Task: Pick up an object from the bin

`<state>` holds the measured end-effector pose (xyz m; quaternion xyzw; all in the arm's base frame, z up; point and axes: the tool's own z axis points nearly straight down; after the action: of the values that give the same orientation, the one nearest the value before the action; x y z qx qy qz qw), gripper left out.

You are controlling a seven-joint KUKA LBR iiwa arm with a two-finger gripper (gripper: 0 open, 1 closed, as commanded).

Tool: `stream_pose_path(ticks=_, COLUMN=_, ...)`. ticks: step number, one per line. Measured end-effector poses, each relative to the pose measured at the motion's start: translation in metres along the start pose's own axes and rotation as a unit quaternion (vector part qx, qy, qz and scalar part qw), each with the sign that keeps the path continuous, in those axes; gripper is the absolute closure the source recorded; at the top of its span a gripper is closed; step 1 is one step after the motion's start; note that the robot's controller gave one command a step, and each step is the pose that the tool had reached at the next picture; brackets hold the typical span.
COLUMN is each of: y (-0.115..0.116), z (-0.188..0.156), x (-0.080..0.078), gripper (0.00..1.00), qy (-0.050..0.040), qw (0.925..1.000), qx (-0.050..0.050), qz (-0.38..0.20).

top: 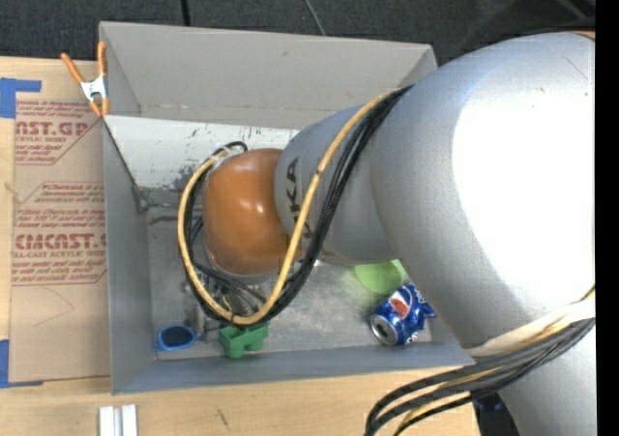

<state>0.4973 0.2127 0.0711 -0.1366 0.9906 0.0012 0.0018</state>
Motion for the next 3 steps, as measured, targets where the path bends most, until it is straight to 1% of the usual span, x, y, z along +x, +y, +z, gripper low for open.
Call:
stream_pose_path(ticks=1, y=0.000, z=0.000, x=0.000, gripper=1.00, qy=0.0001, qw=1.0000, qx=0.000, qz=0.000)
stream_pose_path(ticks=2, y=0.010, z=0.001, x=-0.018, gripper=1.00, qy=0.0003, qw=1.0000, qx=0.000, qz=0.005)
stream_pose_path(ticks=3, y=0.030, z=0.002, x=-0.014, gripper=1.00, qy=0.0011, qw=0.9983, qx=0.000, qz=-0.058)
